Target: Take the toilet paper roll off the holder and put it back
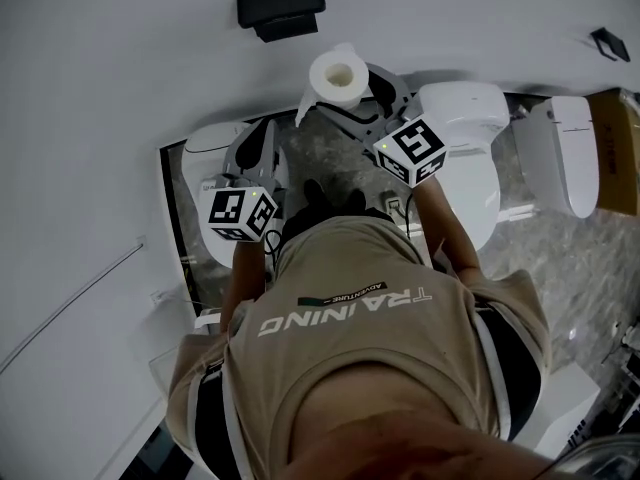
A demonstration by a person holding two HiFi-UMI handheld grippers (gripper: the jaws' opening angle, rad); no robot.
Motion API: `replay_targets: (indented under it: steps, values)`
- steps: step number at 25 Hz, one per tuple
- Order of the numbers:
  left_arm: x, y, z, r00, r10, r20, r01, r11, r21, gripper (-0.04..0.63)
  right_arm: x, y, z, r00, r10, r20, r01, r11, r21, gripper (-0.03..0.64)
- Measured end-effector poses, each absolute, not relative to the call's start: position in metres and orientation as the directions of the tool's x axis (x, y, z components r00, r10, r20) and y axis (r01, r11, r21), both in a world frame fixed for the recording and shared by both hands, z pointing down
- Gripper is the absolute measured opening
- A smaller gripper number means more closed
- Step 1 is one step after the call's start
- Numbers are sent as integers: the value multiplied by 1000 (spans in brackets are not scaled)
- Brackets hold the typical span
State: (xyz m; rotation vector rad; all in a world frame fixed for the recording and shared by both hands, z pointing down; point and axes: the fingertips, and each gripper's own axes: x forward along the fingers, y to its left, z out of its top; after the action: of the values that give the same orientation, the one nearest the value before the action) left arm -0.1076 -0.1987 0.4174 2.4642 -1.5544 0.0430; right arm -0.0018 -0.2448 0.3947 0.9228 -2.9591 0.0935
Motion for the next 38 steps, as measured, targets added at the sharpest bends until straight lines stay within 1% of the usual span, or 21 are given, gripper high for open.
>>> replay_targets:
  steps: [7, 17, 21, 27, 31, 38]
  values:
    - [-125, -189, 418, 463, -876, 134, -880, -437, 188, 0, -20, -231, 399, -809, -582, 85, -585, 811, -6, 331]
    - [-143, -194, 416, 501, -861, 94, -857, -477, 196, 0, -39, -244, 382, -790, -608, 81, -602, 794, 87, 331]
    - [-151, -198, 408, 490, -869, 65, -861, -472, 187, 0, -46, -273, 370, -794, -604, 63, -596, 795, 107, 331]
    - [-170, -208, 405, 472, -879, 68, -872, -454, 184, 0, -61, -338, 347, -791, -612, 10, -604, 783, 147, 331]
    - [-176, -220, 403, 463, -884, 61, -877, -446, 180, 0, -71, -397, 339, -788, -615, -32, -614, 780, 119, 331]
    - [-183, -234, 408, 448, -891, 74, -883, -428, 192, 0, -73, -474, 363, -783, -621, -7, -620, 780, 84, 331]
